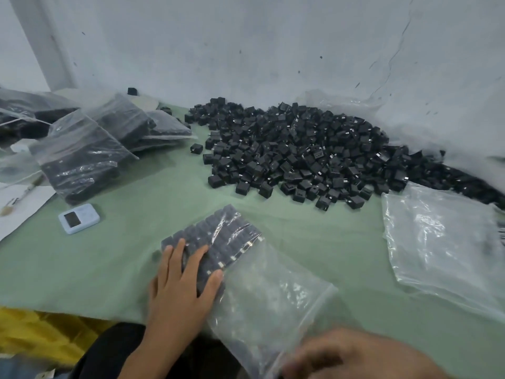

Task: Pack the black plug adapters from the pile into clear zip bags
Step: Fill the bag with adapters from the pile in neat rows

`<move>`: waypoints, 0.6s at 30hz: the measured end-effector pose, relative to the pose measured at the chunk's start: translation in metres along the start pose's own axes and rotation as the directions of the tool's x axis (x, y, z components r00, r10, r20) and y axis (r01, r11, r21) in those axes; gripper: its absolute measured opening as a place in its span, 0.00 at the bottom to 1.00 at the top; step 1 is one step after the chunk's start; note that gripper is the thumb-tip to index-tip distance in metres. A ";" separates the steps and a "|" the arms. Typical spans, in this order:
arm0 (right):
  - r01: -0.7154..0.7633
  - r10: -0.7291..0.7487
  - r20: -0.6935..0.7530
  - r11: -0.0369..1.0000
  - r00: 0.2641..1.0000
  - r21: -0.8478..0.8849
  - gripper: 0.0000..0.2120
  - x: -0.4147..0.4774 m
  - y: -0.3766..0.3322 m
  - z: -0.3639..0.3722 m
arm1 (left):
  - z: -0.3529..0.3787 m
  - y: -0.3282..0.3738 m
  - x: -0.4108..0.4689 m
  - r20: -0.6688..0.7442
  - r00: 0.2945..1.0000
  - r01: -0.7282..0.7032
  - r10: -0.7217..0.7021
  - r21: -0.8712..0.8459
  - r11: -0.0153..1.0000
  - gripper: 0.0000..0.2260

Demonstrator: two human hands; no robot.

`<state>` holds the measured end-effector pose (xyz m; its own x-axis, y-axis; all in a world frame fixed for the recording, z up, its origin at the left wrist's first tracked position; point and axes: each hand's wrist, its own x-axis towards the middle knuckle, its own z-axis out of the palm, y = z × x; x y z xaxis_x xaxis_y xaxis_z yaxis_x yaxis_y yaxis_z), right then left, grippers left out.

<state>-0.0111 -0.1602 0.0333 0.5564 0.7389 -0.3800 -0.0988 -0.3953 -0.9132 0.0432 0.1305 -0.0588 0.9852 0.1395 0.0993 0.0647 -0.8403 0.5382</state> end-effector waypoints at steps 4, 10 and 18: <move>-0.017 -0.053 -0.479 0.990 0.876 -0.140 0.09 -0.025 -0.005 -0.091 | -0.003 0.004 -0.001 0.014 1.000 0.009 -0.009 -0.025 1.000 0.31; -0.594 -0.142 -0.866 0.674 0.479 -0.439 0.17 0.095 0.027 -0.228 | -0.004 0.008 -0.002 -0.006 0.999 0.032 -0.032 -0.004 0.999 0.32; -0.572 0.025 -0.901 0.780 0.434 -0.254 0.18 0.100 0.041 -0.244 | 0.000 0.003 -0.001 -0.028 0.999 0.018 -0.018 -0.001 1.000 0.33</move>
<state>0.2418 -0.2356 -0.0061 0.9820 -0.1807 -0.0556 -0.1859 -0.8697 -0.4573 0.0429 0.1279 -0.0578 0.9790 0.1693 0.1131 0.0824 -0.8372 0.5406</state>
